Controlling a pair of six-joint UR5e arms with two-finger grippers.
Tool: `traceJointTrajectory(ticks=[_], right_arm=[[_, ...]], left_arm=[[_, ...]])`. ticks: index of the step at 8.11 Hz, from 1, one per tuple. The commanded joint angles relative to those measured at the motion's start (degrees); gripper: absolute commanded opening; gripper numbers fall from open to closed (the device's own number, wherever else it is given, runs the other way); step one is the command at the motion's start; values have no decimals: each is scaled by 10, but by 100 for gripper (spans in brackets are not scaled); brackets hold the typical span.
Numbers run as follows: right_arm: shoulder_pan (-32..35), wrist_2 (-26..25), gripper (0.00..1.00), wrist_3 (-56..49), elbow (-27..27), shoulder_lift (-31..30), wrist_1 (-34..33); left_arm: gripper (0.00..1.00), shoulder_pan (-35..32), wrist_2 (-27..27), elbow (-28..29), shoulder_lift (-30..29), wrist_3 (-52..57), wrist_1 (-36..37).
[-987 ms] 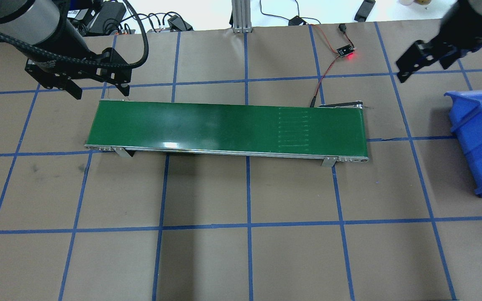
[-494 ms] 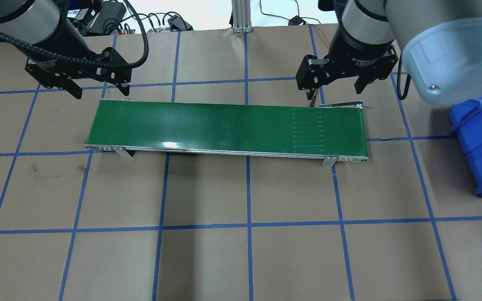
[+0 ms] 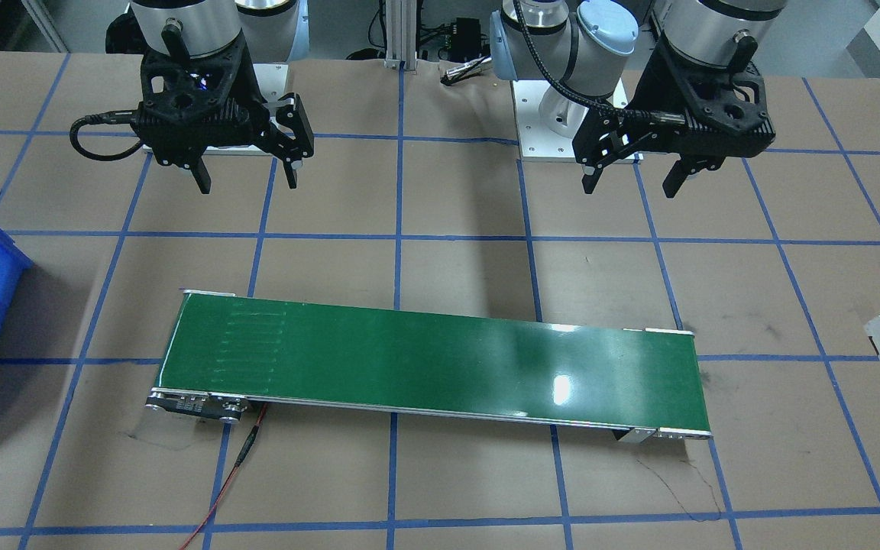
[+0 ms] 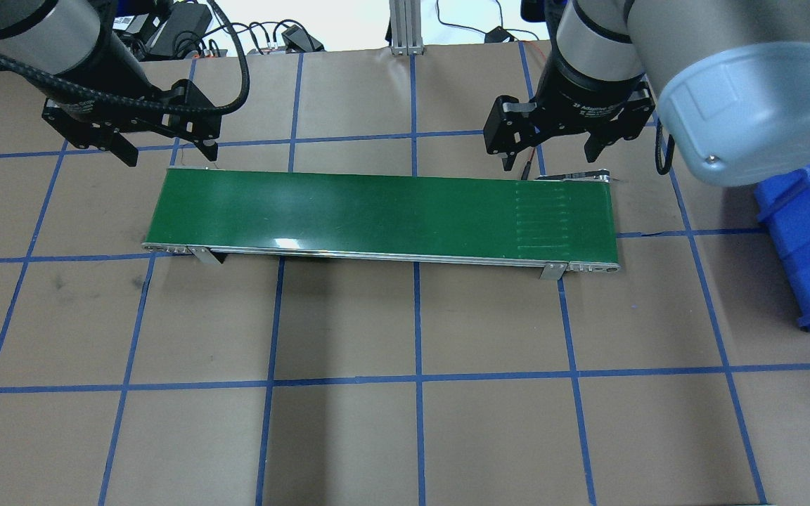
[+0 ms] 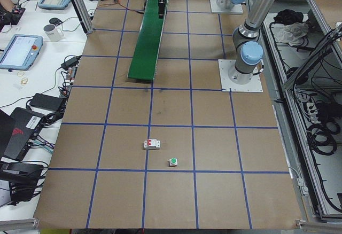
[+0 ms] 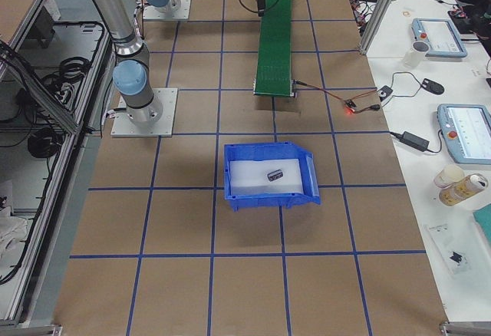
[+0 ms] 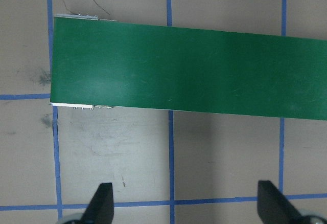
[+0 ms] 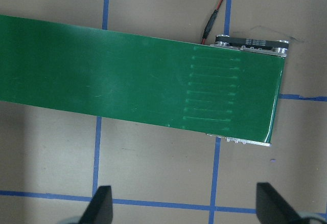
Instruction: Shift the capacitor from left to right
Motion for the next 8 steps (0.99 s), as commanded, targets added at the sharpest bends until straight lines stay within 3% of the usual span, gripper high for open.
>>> traceJointTrajectory(ticks=[1, 5, 8], right_arm=[[0, -4, 100, 0, 0, 0, -3], [0, -8, 100, -4, -2, -4, -4], [0, 6, 100, -7, -2, -21, -49]], left_arm=[[100, 0, 0, 0, 0, 0, 0], [100, 0, 0, 0, 0, 0, 0], [100, 0, -1, 0, 0, 1, 0]])
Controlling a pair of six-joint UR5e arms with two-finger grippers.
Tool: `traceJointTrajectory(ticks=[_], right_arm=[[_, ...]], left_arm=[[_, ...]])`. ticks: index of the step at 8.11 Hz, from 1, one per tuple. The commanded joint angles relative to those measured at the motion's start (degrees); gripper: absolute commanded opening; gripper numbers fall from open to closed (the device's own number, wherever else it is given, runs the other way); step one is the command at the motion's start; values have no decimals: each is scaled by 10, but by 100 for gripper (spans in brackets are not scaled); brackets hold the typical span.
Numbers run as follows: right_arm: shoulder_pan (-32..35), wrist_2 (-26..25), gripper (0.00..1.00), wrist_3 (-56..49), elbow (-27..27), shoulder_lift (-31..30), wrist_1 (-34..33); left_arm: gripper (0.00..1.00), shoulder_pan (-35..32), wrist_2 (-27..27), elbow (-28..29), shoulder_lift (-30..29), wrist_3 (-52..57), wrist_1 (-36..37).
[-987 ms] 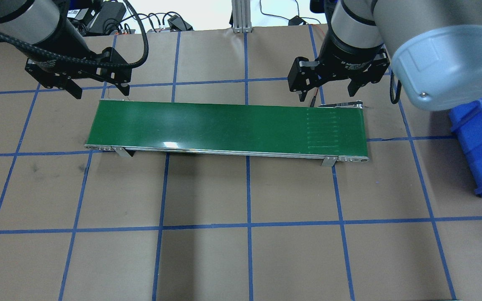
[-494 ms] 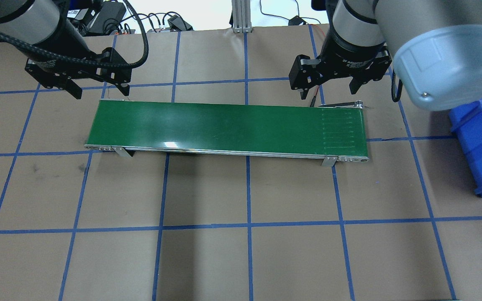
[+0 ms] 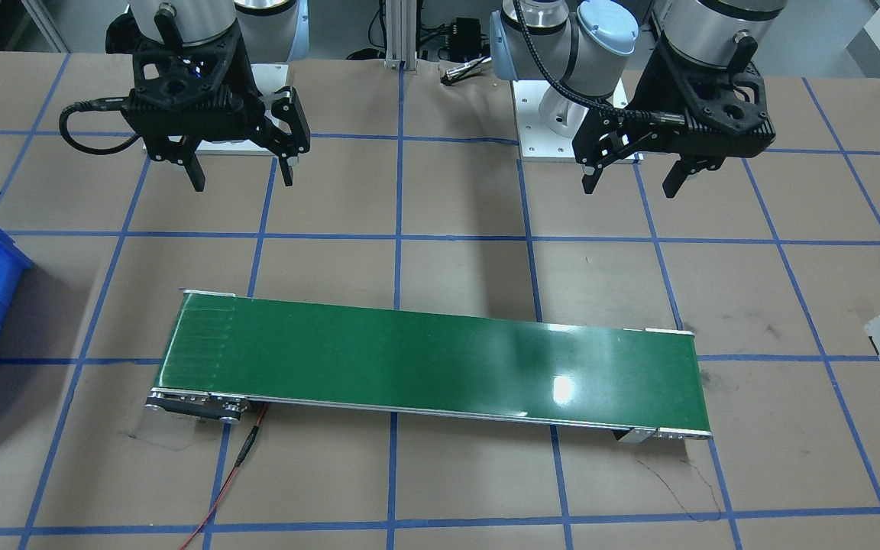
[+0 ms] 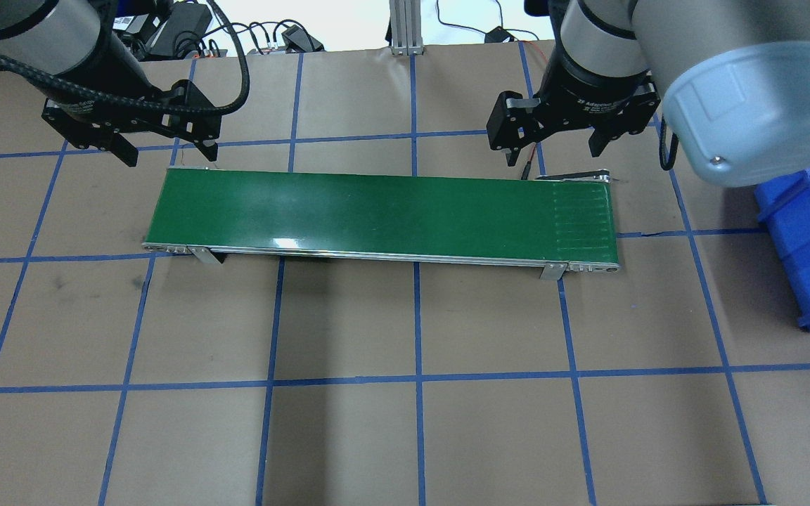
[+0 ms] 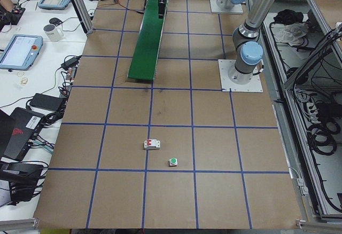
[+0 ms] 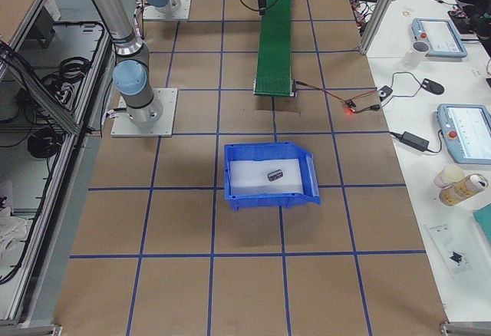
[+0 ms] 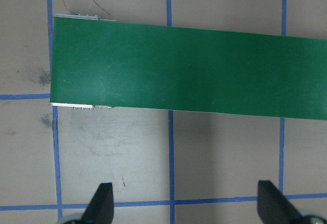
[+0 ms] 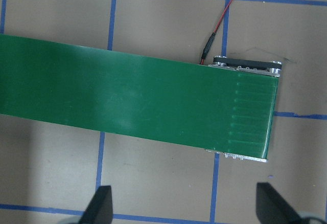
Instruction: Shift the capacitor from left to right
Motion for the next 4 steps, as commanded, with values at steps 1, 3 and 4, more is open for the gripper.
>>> traceJointTrajectory(ticks=[1, 3, 4], right_arm=[[1, 13, 100, -2, 1, -6, -22], [1, 10, 100, -3, 8, -3, -23], [1, 7, 100, -3, 7, -5, -23]], left_arm=[[100, 0, -1, 0, 0, 0, 0], [100, 0, -1, 0, 0, 0, 0], [100, 0, -1, 0, 0, 0, 0]])
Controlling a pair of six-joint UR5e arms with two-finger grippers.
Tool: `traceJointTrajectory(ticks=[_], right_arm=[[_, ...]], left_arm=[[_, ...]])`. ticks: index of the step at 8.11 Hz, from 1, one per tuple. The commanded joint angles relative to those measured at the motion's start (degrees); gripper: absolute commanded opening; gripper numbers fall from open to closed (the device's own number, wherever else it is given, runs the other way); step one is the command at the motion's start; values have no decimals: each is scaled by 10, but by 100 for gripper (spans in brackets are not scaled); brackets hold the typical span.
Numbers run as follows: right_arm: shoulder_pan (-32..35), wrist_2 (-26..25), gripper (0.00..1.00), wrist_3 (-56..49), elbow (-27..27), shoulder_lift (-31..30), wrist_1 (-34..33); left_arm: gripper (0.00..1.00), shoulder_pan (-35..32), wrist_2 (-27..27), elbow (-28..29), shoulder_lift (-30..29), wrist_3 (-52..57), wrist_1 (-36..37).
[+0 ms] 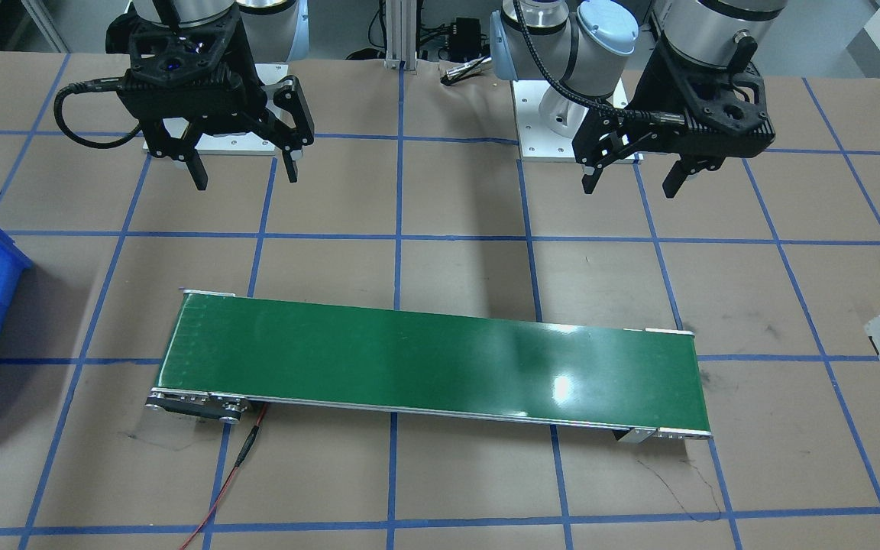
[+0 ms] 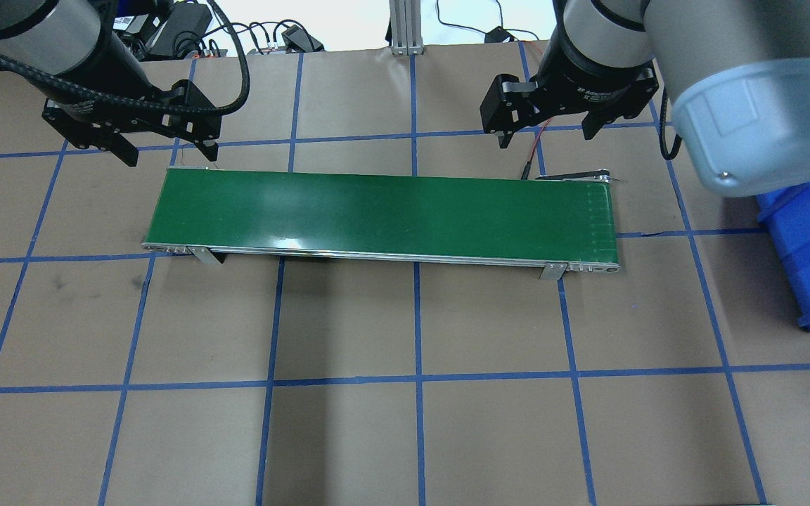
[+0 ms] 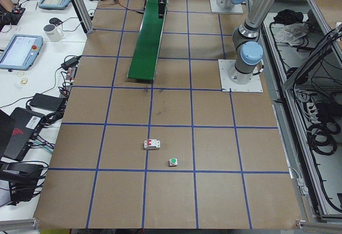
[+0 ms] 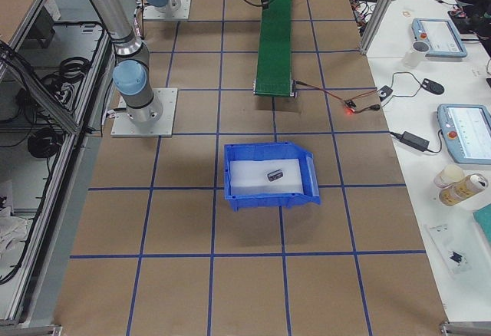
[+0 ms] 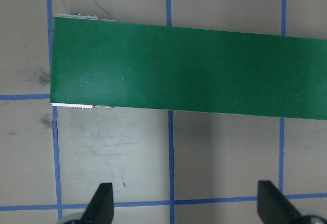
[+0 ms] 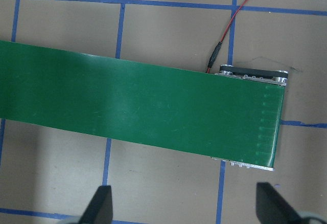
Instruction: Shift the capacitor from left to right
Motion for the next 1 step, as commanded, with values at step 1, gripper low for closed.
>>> traceJointTrajectory(ticks=[1], right_arm=[[0, -6, 100, -2, 1, -1, -1]], left_arm=[[100, 0, 0, 0, 0, 0, 0]])
